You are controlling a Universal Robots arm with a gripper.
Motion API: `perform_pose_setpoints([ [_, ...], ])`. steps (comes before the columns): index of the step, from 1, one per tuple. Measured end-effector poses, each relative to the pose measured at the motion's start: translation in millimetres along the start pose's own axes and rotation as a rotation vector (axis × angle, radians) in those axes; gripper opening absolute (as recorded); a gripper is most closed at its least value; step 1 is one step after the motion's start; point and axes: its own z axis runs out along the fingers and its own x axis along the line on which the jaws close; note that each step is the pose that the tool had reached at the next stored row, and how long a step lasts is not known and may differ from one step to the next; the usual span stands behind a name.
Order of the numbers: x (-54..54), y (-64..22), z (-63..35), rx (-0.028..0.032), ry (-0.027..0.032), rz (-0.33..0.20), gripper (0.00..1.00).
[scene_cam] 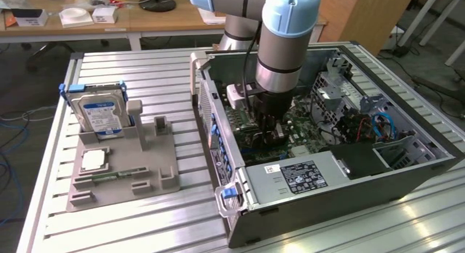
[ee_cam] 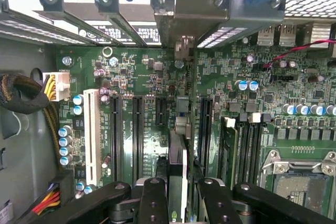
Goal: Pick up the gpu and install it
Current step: 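Insert the gpu into the slot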
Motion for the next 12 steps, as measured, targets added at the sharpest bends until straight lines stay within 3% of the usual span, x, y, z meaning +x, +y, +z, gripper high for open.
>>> perform_pose_setpoints([
  [12, -0.2, 0.1, 0.8, 0.0007, -0.0014, 0.0, 0.27],
])
